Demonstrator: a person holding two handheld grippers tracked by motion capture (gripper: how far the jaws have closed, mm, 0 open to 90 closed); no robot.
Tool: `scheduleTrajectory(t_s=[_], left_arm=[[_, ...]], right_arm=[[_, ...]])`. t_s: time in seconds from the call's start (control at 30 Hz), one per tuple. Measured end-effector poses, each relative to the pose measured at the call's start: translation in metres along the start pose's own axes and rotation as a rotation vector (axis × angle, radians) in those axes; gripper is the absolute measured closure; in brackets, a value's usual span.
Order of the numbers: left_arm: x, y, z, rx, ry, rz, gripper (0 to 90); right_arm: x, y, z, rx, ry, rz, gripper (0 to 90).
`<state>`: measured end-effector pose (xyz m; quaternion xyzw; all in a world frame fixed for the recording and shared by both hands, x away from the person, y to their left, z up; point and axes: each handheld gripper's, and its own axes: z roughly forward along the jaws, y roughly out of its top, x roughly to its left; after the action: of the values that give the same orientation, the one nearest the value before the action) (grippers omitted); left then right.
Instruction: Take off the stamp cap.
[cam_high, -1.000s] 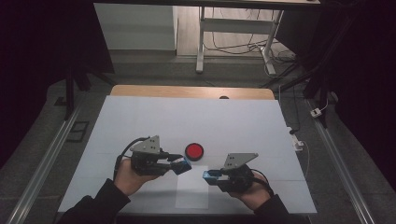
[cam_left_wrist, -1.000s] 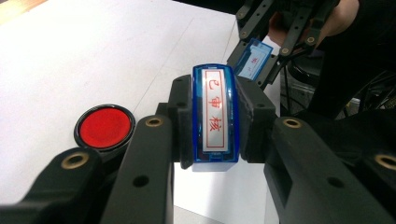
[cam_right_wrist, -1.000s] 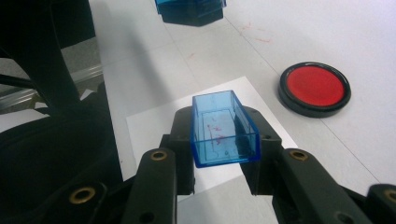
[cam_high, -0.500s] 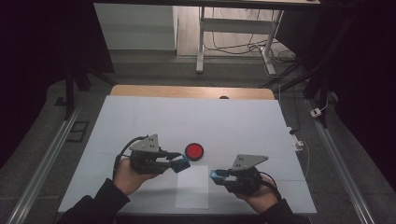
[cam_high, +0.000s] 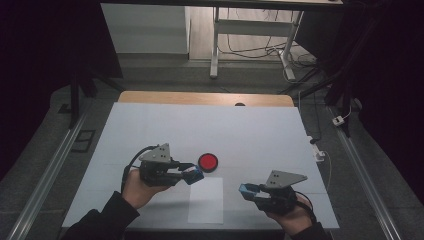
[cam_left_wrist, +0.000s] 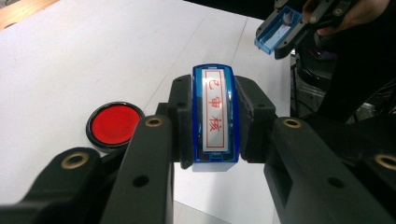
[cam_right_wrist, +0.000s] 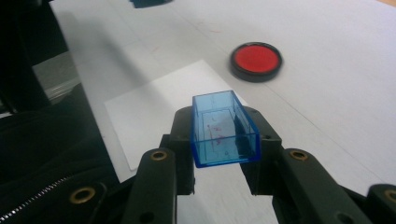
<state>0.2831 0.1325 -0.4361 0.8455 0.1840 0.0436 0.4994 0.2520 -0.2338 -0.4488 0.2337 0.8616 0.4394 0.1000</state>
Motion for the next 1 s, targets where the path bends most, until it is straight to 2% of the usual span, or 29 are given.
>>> scheduleTrajectory(t_s=[0.23, 0.47, 1.0], left_arm=[[0.001, 0.000, -0.001, -0.006, -0.009, -0.009, 70.4], [0.001, 0.000, 0.000, -0.002, -0.002, -0.009, 70.4], [0.004, 0.001, 0.003, 0.007, 0.024, -0.019, 70.4]], right_arm=[[-0.007, -0.012, -0.015, -0.009, -0.053, 0.048, 68.1], [-0.009, -0.020, -0.024, 0.001, -0.102, 0.066, 68.1], [-0.018, -0.036, -0.043, 0.000, -0.159, 0.156, 68.0]])
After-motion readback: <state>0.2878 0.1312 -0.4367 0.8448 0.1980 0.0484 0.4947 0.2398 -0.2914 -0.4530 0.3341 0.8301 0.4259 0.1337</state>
